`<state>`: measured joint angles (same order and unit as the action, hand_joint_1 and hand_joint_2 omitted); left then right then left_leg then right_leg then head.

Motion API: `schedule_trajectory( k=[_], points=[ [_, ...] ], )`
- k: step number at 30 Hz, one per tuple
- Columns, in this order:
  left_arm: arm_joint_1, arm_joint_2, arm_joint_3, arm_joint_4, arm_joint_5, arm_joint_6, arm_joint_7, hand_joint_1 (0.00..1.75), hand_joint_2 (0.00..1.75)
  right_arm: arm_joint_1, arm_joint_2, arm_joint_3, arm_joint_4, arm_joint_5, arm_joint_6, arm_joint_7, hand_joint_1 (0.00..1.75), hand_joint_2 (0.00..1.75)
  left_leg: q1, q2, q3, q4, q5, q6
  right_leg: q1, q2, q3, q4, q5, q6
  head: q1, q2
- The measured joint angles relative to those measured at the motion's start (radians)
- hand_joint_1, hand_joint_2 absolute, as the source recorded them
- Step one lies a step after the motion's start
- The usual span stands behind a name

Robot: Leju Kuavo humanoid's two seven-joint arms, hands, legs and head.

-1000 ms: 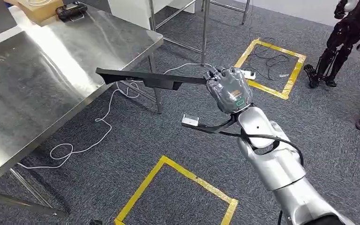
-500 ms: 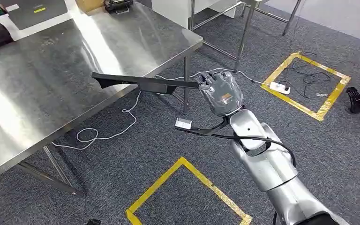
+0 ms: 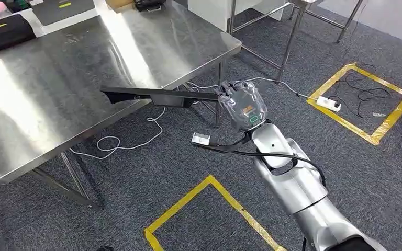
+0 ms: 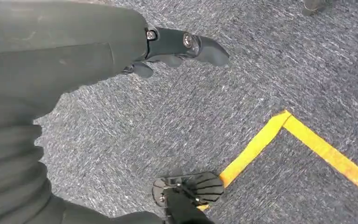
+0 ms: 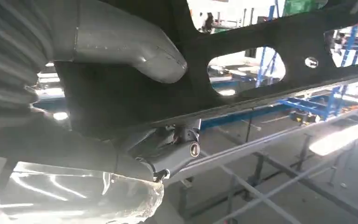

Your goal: Take the parts from the cabinet and place them on the table.

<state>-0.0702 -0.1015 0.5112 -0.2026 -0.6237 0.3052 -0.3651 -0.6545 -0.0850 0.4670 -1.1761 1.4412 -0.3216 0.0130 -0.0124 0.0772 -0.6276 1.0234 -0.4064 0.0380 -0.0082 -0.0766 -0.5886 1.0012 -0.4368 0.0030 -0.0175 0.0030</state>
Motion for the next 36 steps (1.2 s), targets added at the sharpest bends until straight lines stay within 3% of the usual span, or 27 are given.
schedule_trajectory(
  k=[3, 4, 5, 6, 8, 9, 10, 11, 13, 14, 15, 18, 19, 20, 21, 22, 24, 25, 26, 28, 29, 30, 33, 34, 35, 36],
  points=[
    [0.002, 0.001, 0.001, 0.0, 0.003, 0.001, 0.002, 0.0, 1.75, -0.002, -0.007, -0.013, -0.001, -0.004, -0.001, 0.003, 1.75, 1.75, -0.003, -0.037, -0.006, -0.007, 0.0, 0.011, 0.0, -0.031, 0.011, -0.009, -0.002, 0.01, -0.002, 0.0],
    [0.004, 0.002, 0.001, 0.0, 0.003, 0.002, 0.003, 0.0, 1.75, -0.004, -0.008, -0.019, -0.001, -0.005, -0.001, 0.003, 1.75, 1.75, 0.01, -0.049, 0.015, -0.033, 0.016, 0.018, 0.006, -0.022, 0.004, -0.003, -0.008, 0.017, 0.0, 0.0],
    [0.005, -0.003, 0.001, 0.0, 0.003, 0.002, 0.003, 0.0, 1.75, -0.006, -0.015, -0.023, -0.001, -0.006, -0.001, -0.001, 1.75, 1.75, 0.009, -0.059, 0.021, -0.04, 0.02, 0.019, 0.003, 0.021, -0.004, 0.024, -0.02, 0.016, 0.006, 0.0],
    [0.002, -0.002, 0.001, 0.0, 0.005, 0.002, 0.003, 0.0, 1.75, -0.009, -0.02, -0.028, 0.0, -0.008, -0.001, -0.004, 1.75, 1.75, 0.011, -0.068, 0.02, -0.04, 0.024, 0.025, 0.002, 0.052, -0.031, 0.083, -0.047, 0.008, 0.002, 0.0],
    [-0.002, -0.003, 0.002, 0.0, 0.007, 0.003, 0.0, 0.0, 1.75, -0.009, -0.033, -0.03, 0.008, -0.014, -0.001, -0.007, 1.75, 1.75, 0.011, -0.098, 0.017, -0.04, 0.024, 0.025, -0.001, 0.071, -0.12, 0.253, -0.112, 0.0, 0.007, 0.0],
    [-0.001, -0.003, 0.002, 0.0, 0.01, 0.003, -0.001, 0.0, 1.75, -0.009, -0.035, -0.032, 0.015, -0.014, -0.002, -0.01, 1.75, 1.75, 0.011, -0.113, 0.017, -0.039, 0.024, 0.025, -0.001, 0.072, -0.153, 0.312, -0.126, 0.004, 0.007, 0.0],
    [0.0, -0.003, 0.003, 0.0, 0.011, 0.003, -0.002, 0.0, 1.75, -0.01, -0.038, -0.034, 0.023, -0.014, -0.002, -0.013, 1.75, 1.75, 0.011, -0.127, 0.017, -0.039, 0.024, 0.025, -0.002, 0.072, -0.16, 0.316, -0.118, 0.011, 0.007, 0.0],
    [0.003, -0.003, 0.003, 0.0, 0.011, 0.003, -0.002, 0.0, 1.75, -0.012, -0.04, -0.035, 0.029, -0.014, -0.003, -0.016, 1.75, 1.75, 0.012, -0.142, 0.018, -0.037, 0.023, 0.024, -0.002, 0.073, -0.143, 0.273, -0.093, 0.022, 0.008, 0.0],
    [0.004, -0.005, 0.003, 0.0, 0.011, 0.003, -0.002, 0.0, 1.75, -0.02, -0.042, -0.036, 0.038, -0.013, -0.004, -0.021, 1.75, 1.75, 0.014, -0.168, 0.018, -0.03, 0.02, 0.018, -0.011, 0.086, -0.059, 0.09, -0.015, 0.044, 0.008, 0.0],
    [0.004, -0.005, 0.003, 0.0, 0.01, 0.003, -0.002, 0.0, 1.75, -0.024, -0.042, -0.037, 0.042, -0.013, -0.005, -0.021, 1.75, 1.75, 0.014, -0.179, 0.011, -0.021, 0.016, 0.011, -0.023, 0.133, -0.023, 0.011, 0.01, 0.052, 0.009, 0.0],
    [0.003, -0.004, 0.004, 0.0, 0.01, 0.003, -0.002, 0.0, 1.75, -0.028, -0.043, -0.037, 0.047, -0.014, -0.01, -0.021, 1.75, 1.75, 0.006, -0.189, 0.0, -0.005, 0.01, 0.003, -0.021, 0.131, -0.015, 0.004, 0.012, 0.039, 0.008, 0.0],
    [0.008, -0.004, 0.008, 0.0, 0.011, 0.004, -0.005, 0.0, 1.75, -0.032, -0.031, -0.033, 0.055, -0.012, -0.011, -0.021, 1.75, 1.75, 0.016, -0.207, -0.008, -0.007, 0.013, -0.006, -0.013, 0.106, -0.019, 0.008, 0.013, 0.022, 0.008, 0.0],
    [0.009, -0.001, 0.01, 0.0, 0.013, 0.004, -0.008, 0.0, 1.75, -0.036, -0.025, -0.032, 0.058, -0.01, -0.011, -0.021, 1.75, 1.75, 0.017, -0.207, -0.012, -0.001, 0.008, -0.01, -0.028, 0.094, -0.016, 0.004, 0.014, 0.015, 0.008, 0.0],
    [0.01, -0.001, 0.01, 0.0, 0.013, 0.004, -0.009, 0.0, 1.75, -0.039, -0.021, -0.03, 0.061, -0.007, -0.01, -0.023, 1.75, 1.75, 0.012, -0.16, -0.016, 0.015, -0.002, -0.016, -0.024, 0.091, -0.014, 0.003, 0.014, 0.01, 0.006, 0.0],
    [0.007, -0.002, 0.011, 0.0, 0.014, 0.005, -0.01, 0.0, 1.75, -0.04, -0.015, -0.027, 0.061, -0.007, -0.01, -0.024, 1.75, 1.75, 0.014, -0.109, -0.04, 0.067, -0.035, -0.026, -0.023, 0.083, -0.011, 0.003, 0.011, 0.004, -0.009, 0.0],
    [0.003, 0.0, 0.013, 0.0, 0.014, 0.005, -0.01, 0.0, 1.75, -0.04, -0.012, -0.025, 0.063, -0.007, -0.01, -0.025, 1.75, 1.75, 0.018, -0.09, -0.076, 0.14, -0.072, -0.031, -0.019, 0.076, -0.01, 0.003, 0.009, 0.002, -0.006, 0.0],
    [0.002, -0.001, 0.013, 0.0, 0.014, 0.005, -0.007, 0.0, 1.75, -0.04, -0.01, -0.022, 0.068, -0.007, -0.01, -0.025, 1.75, 1.75, 0.025, -0.08, -0.157, 0.296, -0.127, -0.037, -0.016, 0.053, -0.007, 0.004, 0.004, -0.004, -0.007, 0.0],
    [0.003, -0.001, 0.014, 0.0, 0.014, 0.005, -0.003, 0.0, 1.75, -0.04, -0.009, -0.02, 0.069, -0.007, -0.01, -0.025, 1.75, 1.75, 0.026, -0.08, -0.169, 0.311, -0.12, -0.037, -0.014, 0.043, -0.004, 0.004, 0.002, -0.007, -0.008, 0.0],
    [0.004, -0.001, 0.014, 0.0, 0.013, 0.004, -0.002, 0.0, 1.75, -0.04, -0.009, -0.019, 0.071, -0.007, -0.01, -0.024, 1.75, 1.75, 0.025, -0.08, -0.158, 0.282, -0.095, -0.035, -0.013, 0.034, -0.001, 0.004, 0.0, -0.008, -0.008, 0.0],
    [0.006, 0.0, 0.015, 0.0, 0.012, 0.003, 0.0, 0.0, 1.75, -0.041, -0.009, -0.019, 0.071, -0.007, -0.01, -0.023, 1.75, 1.75, 0.021, -0.063, -0.073, 0.115, -0.008, -0.019, -0.008, 0.015, 0.009, 0.003, -0.007, -0.006, -0.008, 0.0],
    [0.006, 0.002, 0.015, 0.0, 0.011, 0.003, 0.0, 0.0, 1.75, -0.042, -0.009, -0.019, 0.071, -0.007, -0.01, -0.022, 1.75, 1.75, 0.01, -0.025, -0.019, 0.019, 0.026, -0.002, -0.006, 0.005, 0.016, 0.002, -0.011, -0.006, -0.007, 0.0],
    [0.003, 0.005, 0.015, 0.0, 0.011, 0.003, 0.0, 0.0, 1.75, -0.044, -0.009, -0.019, 0.071, -0.007, -0.01, -0.021, 1.75, 1.75, 0.003, -0.002, -0.013, 0.008, 0.008, 0.003, 0.001, -0.004, 0.018, 0.001, -0.013, -0.002, -0.005, 0.0],
    [0.004, 0.005, 0.016, 0.0, 0.008, 0.003, 0.001, 0.0, 1.75, -0.047, -0.008, -0.019, 0.072, -0.008, -0.01, -0.019, 1.75, 1.75, -0.004, -0.031, -0.018, 0.0, 0.009, 0.014, -0.001, -0.032, 0.022, -0.007, -0.016, 0.008, -0.008, 0.0],
    [0.005, 0.005, 0.016, 0.0, 0.008, 0.003, 0.001, 0.0, 1.75, -0.05, -0.006, -0.019, 0.071, -0.007, -0.01, -0.019, 1.75, 1.75, -0.004, -0.044, -0.009, -0.015, 0.014, 0.02, 0.006, -0.041, 0.032, -0.014, -0.017, 0.013, -0.008, 0.0],
    [0.009, 0.004, 0.016, 0.0, 0.006, 0.002, 0.002, 0.0, 1.75, -0.051, -0.006, -0.019, 0.071, -0.007, -0.01, -0.019, 1.75, 1.75, 0.013, -0.054, 0.01, -0.038, 0.028, 0.022, 0.007, -0.012, 0.018, 0.001, -0.024, 0.017, -0.005, 0.0],
    [0.007, 0.002, 0.016, 0.0, 0.004, 0.0, 0.002, 0.0, 1.75, -0.052, -0.008, -0.02, 0.071, -0.007, -0.01, -0.017, 1.75, 1.75, 0.011, -0.063, 0.014, -0.046, 0.032, 0.028, 0.005, 0.034, 0.004, 0.038, -0.04, 0.014, -0.005, 0.0]
  ],
)
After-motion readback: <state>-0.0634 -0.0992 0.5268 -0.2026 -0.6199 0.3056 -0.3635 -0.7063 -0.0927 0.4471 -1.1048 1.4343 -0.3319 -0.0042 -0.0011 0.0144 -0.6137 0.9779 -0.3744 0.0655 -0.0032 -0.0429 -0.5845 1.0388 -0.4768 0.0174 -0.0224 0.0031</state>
